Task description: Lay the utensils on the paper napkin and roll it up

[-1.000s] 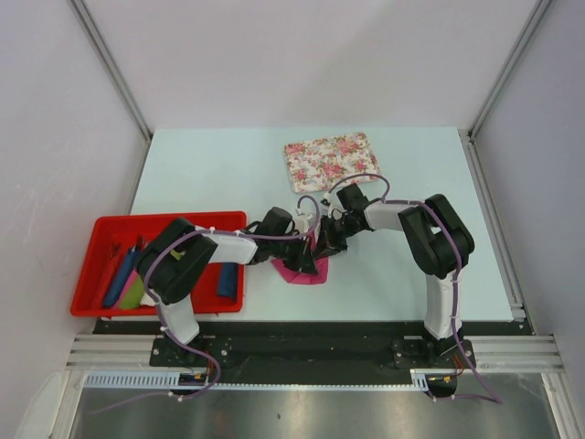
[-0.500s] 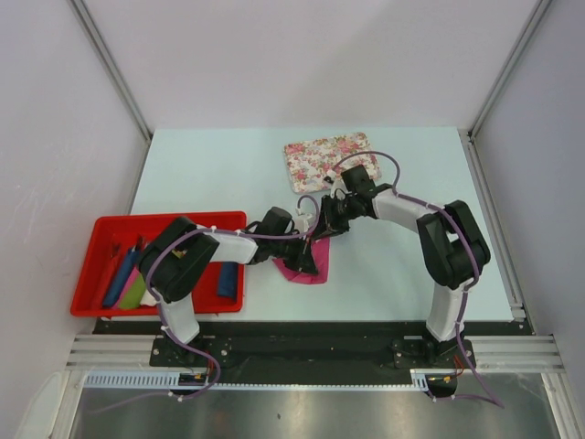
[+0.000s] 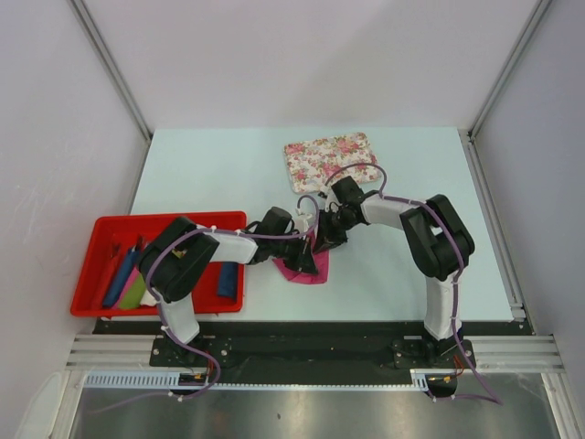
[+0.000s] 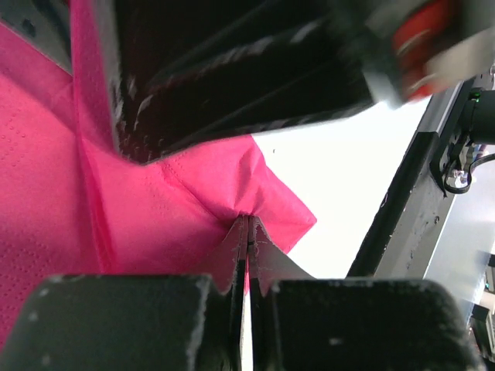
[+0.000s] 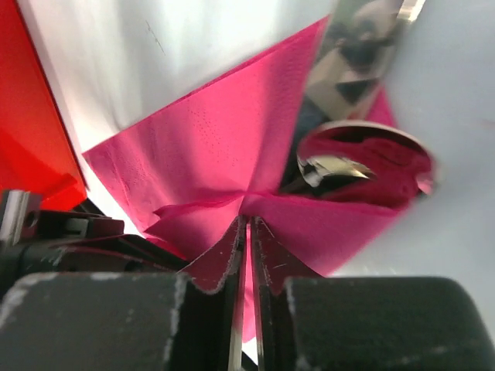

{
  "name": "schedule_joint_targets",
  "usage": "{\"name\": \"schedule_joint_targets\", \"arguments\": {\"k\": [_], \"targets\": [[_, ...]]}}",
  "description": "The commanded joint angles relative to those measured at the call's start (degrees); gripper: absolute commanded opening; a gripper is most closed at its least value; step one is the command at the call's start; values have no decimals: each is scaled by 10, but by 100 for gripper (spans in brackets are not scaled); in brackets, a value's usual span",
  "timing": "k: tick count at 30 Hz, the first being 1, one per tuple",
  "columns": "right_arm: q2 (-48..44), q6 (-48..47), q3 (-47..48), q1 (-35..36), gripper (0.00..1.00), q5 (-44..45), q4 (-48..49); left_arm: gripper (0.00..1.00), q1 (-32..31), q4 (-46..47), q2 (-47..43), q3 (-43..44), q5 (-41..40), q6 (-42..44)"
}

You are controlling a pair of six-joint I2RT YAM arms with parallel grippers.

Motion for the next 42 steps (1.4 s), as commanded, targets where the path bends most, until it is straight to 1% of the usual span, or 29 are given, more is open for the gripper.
{"name": "schedule_joint_targets", "arguments": {"k": [1, 2, 3, 4, 5, 6, 7, 8, 10, 11, 12, 13, 14, 15, 17, 20, 21, 23, 25, 30, 33, 37, 42], "targets": [[32, -27, 3, 12, 9, 33, 12, 4, 2, -32, -11, 3, -41, 20], [36, -32, 3, 15, 9, 45, 9, 11, 3, -42, -17, 4, -41, 27], [39, -35, 2, 15, 8, 49, 8, 15, 3, -48, -26, 4, -41, 31], [43, -42, 1, 15, 8, 53, 6, 19, 8, -54, -54, 0, -39, 36], [49, -45, 0, 15, 8, 58, 0, 30, 13, -64, -70, -4, -34, 42], [52, -48, -2, 15, 6, 61, -2, 35, 20, -68, -93, -12, -31, 43], [52, -51, -4, 15, 6, 62, -3, 40, 41, -74, -113, -25, -27, 45], [53, -51, -8, 15, 6, 63, -3, 49, 52, -103, -154, -29, -27, 49], [51, -51, -13, 15, 5, 62, 0, 57, 90, -150, -184, -32, -29, 59], [53, -48, -14, 15, 5, 60, 2, 58, 102, -190, -212, -32, -35, 68], [54, -47, -15, 15, 5, 58, 3, 60, 112, -207, -222, -34, -36, 71], [55, -46, -15, 17, 5, 57, 4, 66, 126, -224, -232, -34, -40, 74], [56, -45, -14, 16, 5, 57, 4, 69, 132, -257, -237, -33, -46, 74], [58, -44, -13, 16, 5, 57, 4, 69, 134, -272, -240, -29, -61, 74], [58, -45, -13, 17, 5, 59, 5, 70, 146, -296, -237, -25, -65, 65], [58, -42, -13, 17, 5, 60, 7, 70, 148, -312, -229, -23, -107, 37], [57, -41, -14, 17, 5, 60, 7, 72, 147, -320, -215, -18, -131, 28], [57, -39, -14, 18, 4, 61, 8, 72, 147, -336, -196, -12, -142, 12], [57, -37, -15, 19, 4, 62, 8, 71, 144, -322, -184, -12, -140, 5], [57, -33, -14, 19, 3, 65, 9, 69, 135, -321, -137, 6, -149, -18], [57, -30, -12, 19, 3, 66, 10, 65, 126, -343, -114, 28, -189, -26], [57, -26, -11, 19, 3, 68, 12, 64, 112, -364, -107, 40, -244, -36], [59, -23, -10, 19, 3, 66, 13, 64, 108, -366, -97, 42, -259, -54]]}}
